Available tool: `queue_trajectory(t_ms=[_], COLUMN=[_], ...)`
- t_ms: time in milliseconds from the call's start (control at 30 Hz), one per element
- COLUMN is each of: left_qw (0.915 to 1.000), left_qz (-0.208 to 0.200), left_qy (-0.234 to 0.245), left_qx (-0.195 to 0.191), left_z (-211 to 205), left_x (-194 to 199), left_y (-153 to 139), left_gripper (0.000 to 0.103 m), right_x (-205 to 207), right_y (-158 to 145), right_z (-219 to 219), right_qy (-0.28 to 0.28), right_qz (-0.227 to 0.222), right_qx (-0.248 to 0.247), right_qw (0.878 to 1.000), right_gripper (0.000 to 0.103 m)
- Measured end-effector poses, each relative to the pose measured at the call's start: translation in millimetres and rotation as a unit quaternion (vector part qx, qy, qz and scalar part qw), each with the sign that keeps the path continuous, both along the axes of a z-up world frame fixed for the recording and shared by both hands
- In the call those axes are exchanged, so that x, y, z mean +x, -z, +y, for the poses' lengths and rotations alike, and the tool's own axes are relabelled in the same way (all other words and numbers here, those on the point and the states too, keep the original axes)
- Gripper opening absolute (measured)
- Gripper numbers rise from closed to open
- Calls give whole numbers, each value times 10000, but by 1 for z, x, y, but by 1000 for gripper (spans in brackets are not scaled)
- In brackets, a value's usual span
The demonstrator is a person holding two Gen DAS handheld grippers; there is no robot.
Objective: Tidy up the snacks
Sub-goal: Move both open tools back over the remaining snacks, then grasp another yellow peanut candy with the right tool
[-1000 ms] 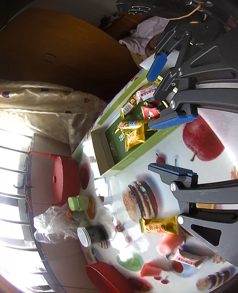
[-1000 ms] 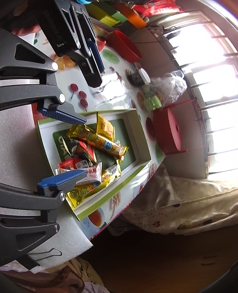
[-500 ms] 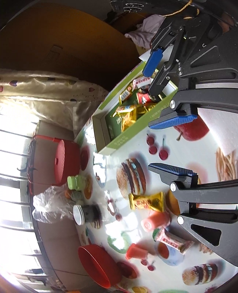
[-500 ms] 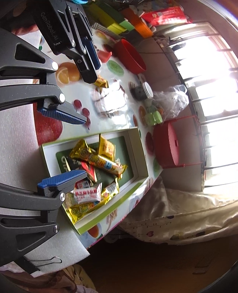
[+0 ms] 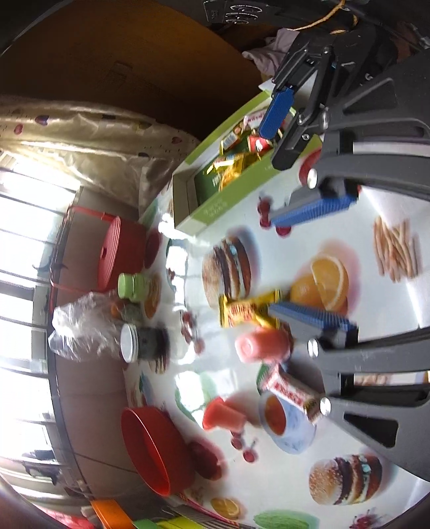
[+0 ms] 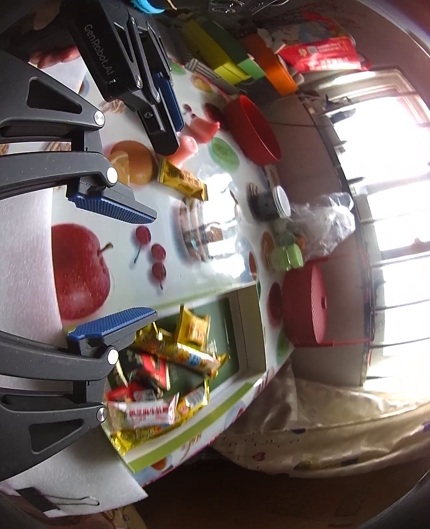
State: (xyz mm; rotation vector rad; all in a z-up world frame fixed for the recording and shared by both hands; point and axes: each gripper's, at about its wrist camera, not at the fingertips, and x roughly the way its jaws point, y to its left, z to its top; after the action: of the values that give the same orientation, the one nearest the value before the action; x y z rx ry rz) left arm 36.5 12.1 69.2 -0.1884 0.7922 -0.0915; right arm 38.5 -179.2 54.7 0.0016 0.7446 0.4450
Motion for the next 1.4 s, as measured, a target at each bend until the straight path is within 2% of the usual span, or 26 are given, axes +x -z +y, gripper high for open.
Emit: queue_trajectory(t_ms=[800, 1133, 1400], left_qw=[9951, 9956, 9960], left_qz=[358, 659, 652], left_qy=[-923, -656, -615], left_qx=[39, 65, 55], left_z=[97, 102, 105], left_x=[-14, 5, 14], left_y=[35, 56, 58], left_gripper=[55, 55, 55], right_x=[32, 64, 83], right_y=[19, 26, 37], right_z=[75, 101, 117], right_qy=[-713, -690, -747], right_qz=[377, 612, 826], right_qx=[-120, -68, -57], right_qw=[9967, 9957, 9938], right_gripper=[54, 56, 56])
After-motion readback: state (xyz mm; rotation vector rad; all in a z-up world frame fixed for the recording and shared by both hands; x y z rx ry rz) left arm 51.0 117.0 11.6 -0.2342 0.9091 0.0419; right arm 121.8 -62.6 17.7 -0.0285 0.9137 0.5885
